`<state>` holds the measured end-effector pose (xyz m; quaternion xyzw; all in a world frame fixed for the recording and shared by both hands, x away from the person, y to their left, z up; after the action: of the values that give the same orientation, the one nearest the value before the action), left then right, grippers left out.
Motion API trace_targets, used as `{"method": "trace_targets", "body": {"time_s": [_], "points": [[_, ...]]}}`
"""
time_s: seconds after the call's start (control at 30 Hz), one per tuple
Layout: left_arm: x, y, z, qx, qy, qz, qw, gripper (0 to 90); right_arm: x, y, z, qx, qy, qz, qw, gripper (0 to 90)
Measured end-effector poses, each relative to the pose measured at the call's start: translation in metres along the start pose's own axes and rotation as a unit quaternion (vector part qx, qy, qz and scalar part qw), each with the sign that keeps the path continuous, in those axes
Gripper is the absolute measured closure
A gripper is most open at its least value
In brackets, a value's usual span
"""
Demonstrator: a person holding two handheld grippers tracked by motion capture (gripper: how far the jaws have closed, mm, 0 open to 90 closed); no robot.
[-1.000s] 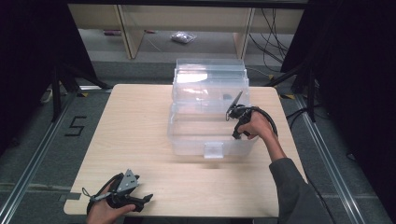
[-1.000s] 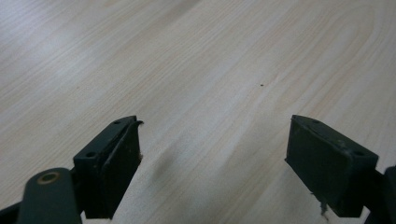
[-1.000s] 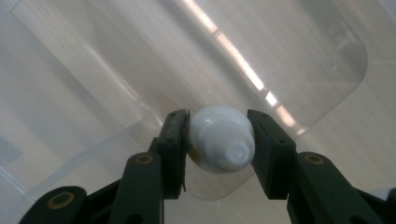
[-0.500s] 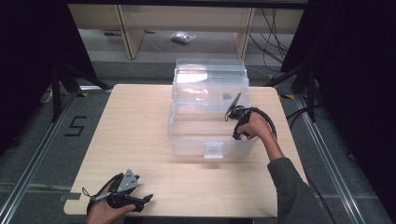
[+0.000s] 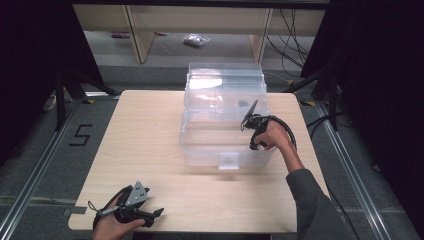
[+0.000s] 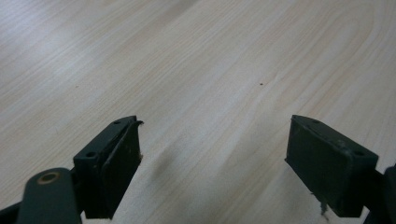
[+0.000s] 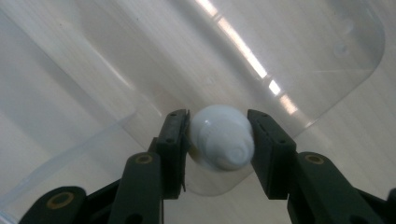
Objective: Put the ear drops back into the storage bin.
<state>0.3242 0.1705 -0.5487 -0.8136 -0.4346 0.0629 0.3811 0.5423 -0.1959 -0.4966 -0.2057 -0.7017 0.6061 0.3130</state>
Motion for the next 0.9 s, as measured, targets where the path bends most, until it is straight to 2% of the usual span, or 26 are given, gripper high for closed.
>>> {"method": "trace_targets", "body": {"time_s": [0.13, 0.17, 0.27, 0.3, 0.33, 0.37, 0.4, 0.47, 0.5, 0.53, 0.57, 0.6, 0.67, 0.77, 0.83, 0.87, 0.9], "points": [[0.000, 0.000, 0.000, 0.001, 0.002, 0.000, 1.0000, 17.3, 0.000, -0.002, 0.000, 0.002, -0.002, -0.002, 1.0000, 59.9], [0.000, 0.000, 0.000, -0.001, -0.003, 0.000, 1.0000, 17.3, 0.000, -0.002, 0.000, 0.002, -0.002, -0.002, 1.0000, 59.9], [0.000, 0.000, 0.000, -0.002, 0.002, 0.001, 1.0000, 17.3, 0.004, -0.004, 0.002, 0.006, 0.021, -0.003, 0.9997, 59.4], [0.000, 0.000, 0.000, -0.002, 0.003, 0.002, 1.0000, 17.3, 0.001, -0.003, 0.001, -0.005, -0.001, -0.005, 1.0000, 58.7], [0.000, 0.000, 0.000, -0.002, 0.003, 0.002, 1.0000, 17.3, 0.001, -0.004, 0.000, -0.004, -0.003, -0.005, 1.0000, 58.0], [0.000, 0.000, 0.000, -0.002, 0.003, 0.002, 1.0000, 17.3, 0.004, -0.007, 0.000, -0.003, 0.014, -0.002, 0.9999, 56.4], [0.000, 0.000, 0.000, -0.001, -0.001, 0.000, 1.0000, 17.3, 0.002, -0.008, 0.000, -0.019, 0.007, -0.002, 0.9998, 53.4], [0.000, 0.000, 0.000, -0.001, -0.003, 0.001, 1.0000, 17.3, 0.002, -0.011, -0.001, -0.021, -0.002, 0.001, 0.9998, 52.2], [-0.001, 0.000, 0.000, -0.001, -0.003, 0.001, 1.0000, 17.3, 0.004, -0.012, -0.001, -0.028, 0.009, 0.002, 0.9996, 51.2], [-0.001, 0.000, 0.000, -0.001, -0.003, 0.001, 1.0000, 17.3, 0.004, -0.012, -0.001, -0.028, 0.009, 0.002, 0.9996, 51.2], [0.000, 0.000, 0.000, -0.002, 0.004, 0.002, 1.0000, 17.3, 0.005, -0.014, -0.001, -0.028, -0.002, 0.004, 0.9996, 49.3], [0.000, 0.000, 0.000, -0.002, 0.002, 0.002, 1.0000, 17.3, 0.005, -0.014, -0.001, -0.028, -0.002, 0.004, 0.9996, 49.3], [0.000, 0.000, -0.001, -0.002, 0.002, 0.001, 1.0000, 17.3, 0.009, -0.017, -0.001, -0.030, 0.017, 0.006, 0.9994, 47.1], [-0.001, 0.000, 0.000, 0.000, -0.003, 0.001, 1.0000, 17.3, 0.010, -0.021, -0.001, -0.033, 0.005, 0.014, 0.9993, 42.4], [-0.001, 0.000, 0.000, -0.001, -0.004, 0.001, 1.0000, 17.3, 0.011, -0.022, -0.001, -0.037, 0.010, 0.010, 0.9992, 40.8], [-0.001, 0.000, 0.000, -0.001, -0.003, 0.001, 1.0000, 17.3, 0.011, -0.024, -0.002, -0.040, 0.013, 0.016, 0.9990, 39.5], [-0.001, 0.000, 0.000, -0.001, -0.003, 0.001, 1.0000, 17.3, 0.008, -0.024, -0.002, -0.051, -0.008, 0.018, 0.9985, 39.1]]}}
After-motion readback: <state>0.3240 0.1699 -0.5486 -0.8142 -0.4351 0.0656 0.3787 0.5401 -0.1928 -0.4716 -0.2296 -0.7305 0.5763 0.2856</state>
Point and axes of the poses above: each handheld gripper's, and its own axes: y roughly forward along the jaws, z roughly out of its underside, x roughly to its left, the point moved 6 cm from there along y, roughly forward along the jaws, and after that the axes turned 13 degrees about -z, right-handed, at the moved point
